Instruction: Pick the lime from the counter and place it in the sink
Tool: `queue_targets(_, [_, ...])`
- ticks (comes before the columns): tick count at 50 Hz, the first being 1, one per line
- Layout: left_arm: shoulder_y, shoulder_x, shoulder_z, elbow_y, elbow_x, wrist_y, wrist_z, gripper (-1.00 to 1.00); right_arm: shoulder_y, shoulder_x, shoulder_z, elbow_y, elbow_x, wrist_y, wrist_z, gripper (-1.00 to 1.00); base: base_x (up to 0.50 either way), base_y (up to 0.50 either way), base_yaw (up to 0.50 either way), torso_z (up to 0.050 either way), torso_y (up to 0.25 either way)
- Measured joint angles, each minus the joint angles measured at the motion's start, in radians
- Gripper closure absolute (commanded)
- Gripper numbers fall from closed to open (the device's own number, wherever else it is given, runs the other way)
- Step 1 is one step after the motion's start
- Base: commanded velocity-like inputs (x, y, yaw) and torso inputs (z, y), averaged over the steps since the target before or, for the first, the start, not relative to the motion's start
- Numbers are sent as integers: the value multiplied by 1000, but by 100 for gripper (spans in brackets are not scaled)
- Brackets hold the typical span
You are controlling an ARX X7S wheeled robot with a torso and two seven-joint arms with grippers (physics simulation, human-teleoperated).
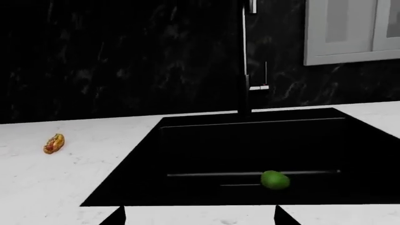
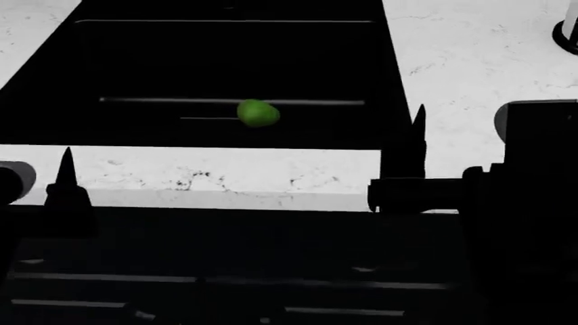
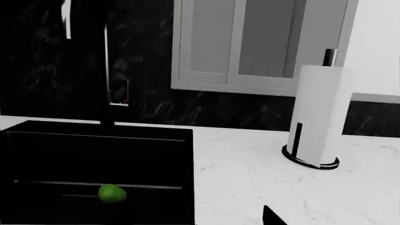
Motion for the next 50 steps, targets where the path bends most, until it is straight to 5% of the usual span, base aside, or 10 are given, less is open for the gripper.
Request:
queue_targets(10, [-3, -2, -5, 20, -13, -18, -4, -100, 12, -6, 29, -11, 20, 13, -13, -100, 372, -99, 0, 0, 0])
queue_targets(33, [17, -12, -5, 24, -23, -12, -14, -100, -26, -18, 57, -20, 56, -16, -32, -100, 360, 373, 0, 0, 0])
queue_targets(50, [31, -10, -8, 28, -43, -5, -15, -100, -37, -30, 93, -30, 85, -9, -38, -100, 315, 31, 0, 0, 1])
